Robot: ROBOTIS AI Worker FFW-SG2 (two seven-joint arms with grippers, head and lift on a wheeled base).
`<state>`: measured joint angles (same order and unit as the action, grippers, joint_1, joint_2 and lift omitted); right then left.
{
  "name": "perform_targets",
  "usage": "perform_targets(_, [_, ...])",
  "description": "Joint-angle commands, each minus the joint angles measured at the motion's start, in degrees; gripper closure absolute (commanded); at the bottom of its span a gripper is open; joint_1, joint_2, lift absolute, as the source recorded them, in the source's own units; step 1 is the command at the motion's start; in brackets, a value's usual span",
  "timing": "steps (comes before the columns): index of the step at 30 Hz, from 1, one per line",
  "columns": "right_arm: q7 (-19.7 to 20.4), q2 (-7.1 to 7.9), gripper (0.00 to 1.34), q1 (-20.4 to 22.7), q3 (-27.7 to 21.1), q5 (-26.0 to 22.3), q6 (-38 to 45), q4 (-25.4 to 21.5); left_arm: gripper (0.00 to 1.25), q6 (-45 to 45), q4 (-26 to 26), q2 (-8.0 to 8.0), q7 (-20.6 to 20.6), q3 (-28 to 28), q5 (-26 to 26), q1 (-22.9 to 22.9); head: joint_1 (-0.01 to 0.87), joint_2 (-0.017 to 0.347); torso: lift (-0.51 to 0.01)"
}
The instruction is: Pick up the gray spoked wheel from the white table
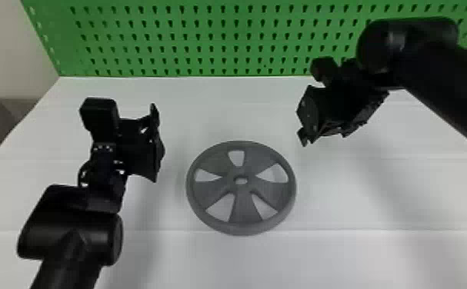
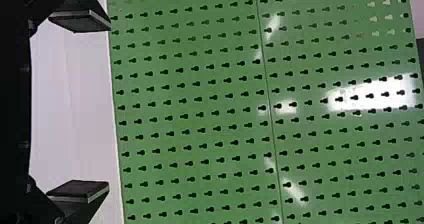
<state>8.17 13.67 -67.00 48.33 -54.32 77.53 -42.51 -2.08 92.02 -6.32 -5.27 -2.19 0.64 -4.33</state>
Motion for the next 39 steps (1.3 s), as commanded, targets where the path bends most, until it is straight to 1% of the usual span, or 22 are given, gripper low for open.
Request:
perform_targets(1, [0.0,0.3,0.09,-0.15,-0.6,-1.14,3.33,0.41,0.16,-0.12,0.0,-0.19,0.0,-0.36,-0.02,-0.41,0.773,0.066,-0.081])
perform_targets(5, [0.0,0.3,0.09,-0.06,-1.04,-2.89,6.14,0.41,0.16,-0.21,0.0,-0.27,0.0,-0.45,-0.02,-0.5,0.773,0.066,-0.081])
perform_targets(8, [0.0,0.04,0.09,0.29,-1.75,-2.54,7.81,0.59,0.16,-0.21,0.0,-0.27,0.0,-0.54,0.07,-0.68,0.773,0.066,-0.081])
perform_targets(11, [0.0,-0.14,0.09,0.29,-2.27,-2.28,8.6,2.26,0.16,-0.3,0.0,-0.36,0.0,-0.8,0.15,-0.94,0.773,0.066,-0.081])
perform_targets(13, [0.0,-0.14,0.09,0.73,-3.77,-2.02,9.31,3.49,0.16,-0.38,0.0,-0.36,0.0,-0.89,0.07,-1.12,0.773,0.066,-0.081])
perform_targets(16, [0.0,-0.22,0.09,1.52,-5.79,-0.43,10.01,3.67,0.16,-0.47,0.0,-0.36,0.0,-0.98,-0.02,-1.29,0.773,0.066,-0.081])
perform_targets(21, [0.0,-0.49,0.09,2.23,-7.37,0.53,10.1,4.81,0.16,-0.47,0.0,-0.45,0.0,-1.15,-0.02,-1.47,0.773,0.066,-0.081])
perform_targets(28, [0.0,-0.66,0.09,2.31,-7.99,2.11,10.01,5.16,0.16,-0.56,-0.09,-0.45,-0.09,-1.24,0.07,-1.56,0.773,0.066,-0.081])
perform_targets(39, [0.0,-0.75,0.09,2.31,-8.6,2.47,9.66,5.51,0.16,-0.56,-0.18,-0.45,-0.09,-1.33,0.07,-1.56,0.773,0.066,-0.081])
